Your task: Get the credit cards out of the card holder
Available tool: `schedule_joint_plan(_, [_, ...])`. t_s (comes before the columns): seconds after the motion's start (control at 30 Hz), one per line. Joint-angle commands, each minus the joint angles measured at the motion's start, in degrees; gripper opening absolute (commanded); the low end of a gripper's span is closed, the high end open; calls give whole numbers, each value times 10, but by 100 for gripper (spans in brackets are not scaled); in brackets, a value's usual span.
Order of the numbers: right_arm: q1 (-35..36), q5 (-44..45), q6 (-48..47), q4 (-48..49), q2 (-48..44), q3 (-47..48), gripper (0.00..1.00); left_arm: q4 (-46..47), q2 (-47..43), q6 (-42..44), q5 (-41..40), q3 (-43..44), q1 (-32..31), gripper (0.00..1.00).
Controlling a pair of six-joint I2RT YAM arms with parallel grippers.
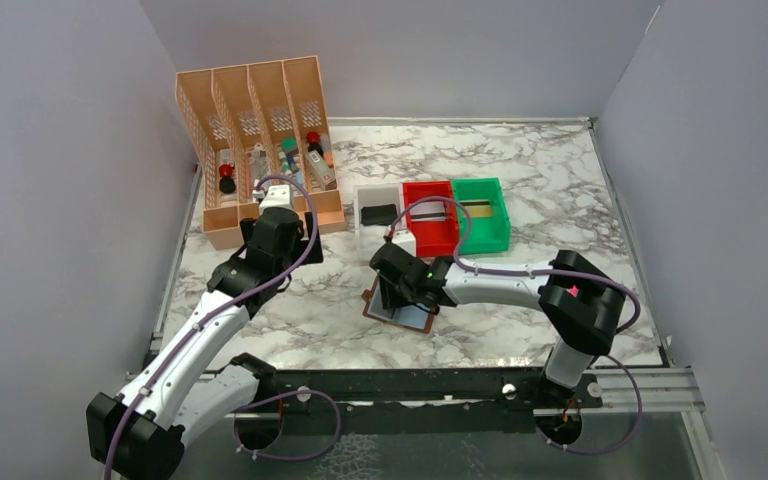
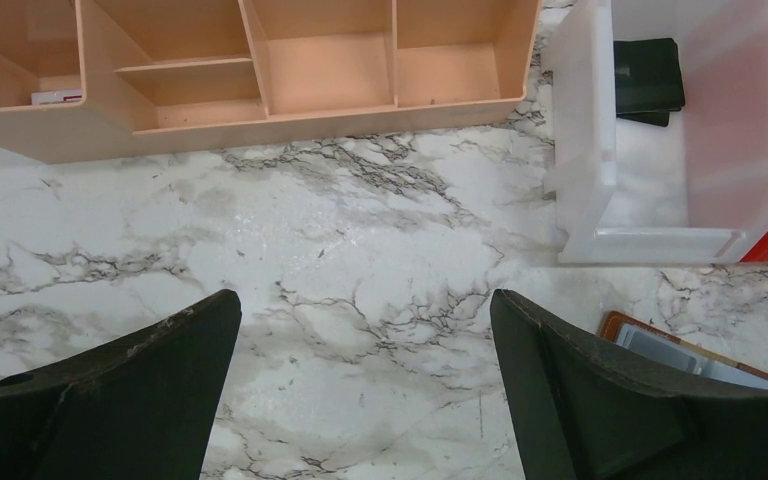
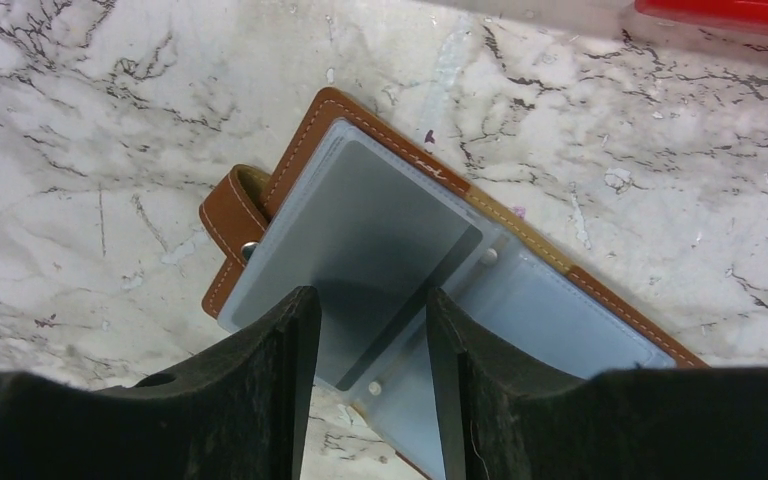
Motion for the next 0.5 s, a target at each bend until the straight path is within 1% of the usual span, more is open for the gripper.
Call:
schedule_joint_plan(0.0, [11, 45, 19, -23, 21, 20, 50, 6, -12, 5, -3, 0, 4, 99])
schedule_joint_plan(0.1, [13, 48, 20, -35, 44, 28, 51, 7, -12, 5, -3, 0, 4, 99])
schedule_joint_plan(0.2, [26, 74, 26, -57, 66, 37, 50, 7, -11, 5, 0, 0, 5, 99])
schedule_joint_plan(0.37, [46, 118, 27, -84, 92, 49, 37, 6, -9, 6, 1, 1, 5, 99])
schedule_joint_plan(0.43, [52, 141, 31, -95, 91, 53, 33, 6, -9, 5, 3, -1, 5, 99])
schedule_joint_plan(0.47, [53, 144, 29, -93, 86, 52, 29, 6, -9, 5, 4, -1, 5, 99])
